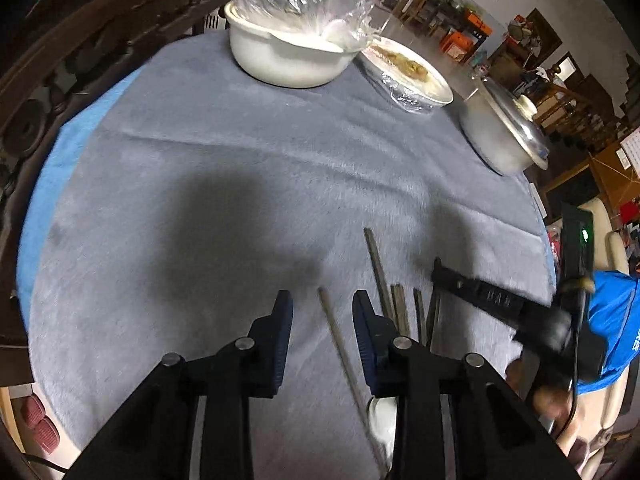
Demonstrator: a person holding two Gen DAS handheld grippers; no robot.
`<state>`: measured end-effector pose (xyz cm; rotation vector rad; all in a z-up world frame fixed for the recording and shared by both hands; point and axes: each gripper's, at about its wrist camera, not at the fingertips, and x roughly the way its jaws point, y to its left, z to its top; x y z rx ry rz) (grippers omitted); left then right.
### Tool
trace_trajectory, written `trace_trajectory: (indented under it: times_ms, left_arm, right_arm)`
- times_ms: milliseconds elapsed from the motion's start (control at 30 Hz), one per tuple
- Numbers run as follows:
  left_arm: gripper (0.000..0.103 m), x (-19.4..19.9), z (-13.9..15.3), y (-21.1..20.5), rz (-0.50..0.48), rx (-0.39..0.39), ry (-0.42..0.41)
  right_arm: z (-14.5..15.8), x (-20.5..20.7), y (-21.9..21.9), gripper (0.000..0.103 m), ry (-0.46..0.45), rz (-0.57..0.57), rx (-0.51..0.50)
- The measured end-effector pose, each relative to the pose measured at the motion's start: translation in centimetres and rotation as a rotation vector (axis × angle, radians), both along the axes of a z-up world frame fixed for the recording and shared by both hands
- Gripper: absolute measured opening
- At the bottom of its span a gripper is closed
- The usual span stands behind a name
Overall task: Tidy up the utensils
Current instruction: 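Lower the left tool onto a dark chopstick and close it while the right tool grasps another chopstick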
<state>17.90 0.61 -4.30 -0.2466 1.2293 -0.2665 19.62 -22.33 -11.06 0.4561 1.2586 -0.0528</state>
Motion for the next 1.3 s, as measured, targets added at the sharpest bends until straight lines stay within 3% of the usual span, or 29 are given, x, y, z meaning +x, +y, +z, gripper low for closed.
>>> trace_trajectory:
  times_ms: [100,367,633,667,733,767,933,1000,1167,1300]
  left_arm:
    - [0.032,1.7,-0.7,-1.2,-0.005,-0.013,0.035]
    - [0.032,5.0,-3.2,-4.3,0.021,-0.041,0.120]
    - [0.032,5.9,-4.5,-6.8,0.025,-0.010,0.131]
    - [0.031,5.9,-4.4,-6.9,0.024,-0.002,0.121]
    - [0.008,6.0,-4.6,-7.3,0.008,-0.007,0.130]
    - [0.007,6.0,-4.9,-7.5,0.008,0.000,0.135]
    - [0.005,5.1,-4.3,-8.0,0.008,0.071,0.064]
    - [0.005,4.4,-3.5,-7.7,0.015,0.059,0.034]
    - [0.005,0.4,1.9,-6.7,0.001,0.045,-0.114]
    - [0.005,-4.3,7.2,-6.1,-0.013,0.034,-0.278]
  right_arm:
    - [0.4,0.2,-0.3,0.008,-0.022,0.016,0.002]
    - [3.2,-3.0,-3.8,0.008,-0.193,0.015,0.087]
    - [6.3,-8.5,-6.8,0.008,-0.328,-0.009,0.143]
    - [6.2,-8.8,-6.8,0.008,-0.337,-0.011,0.148]
    - [6.6,-10.0,-7.3,0.008,-0.355,-0.018,0.165]
    - [6.6,-10.3,-7.4,0.008,-0.361,-0.018,0.172]
    - [7.2,-13.0,-8.4,0.008,-0.399,-0.041,0.178]
    - [7.9,-14.2,-8.6,0.008,-0.424,-0.050,0.173]
    - [10.3,-17.4,-9.2,0.007,-0.503,-0.074,0.156]
    - [12.5,-19.8,-8.5,0.007,-0.575,-0.077,0.117]
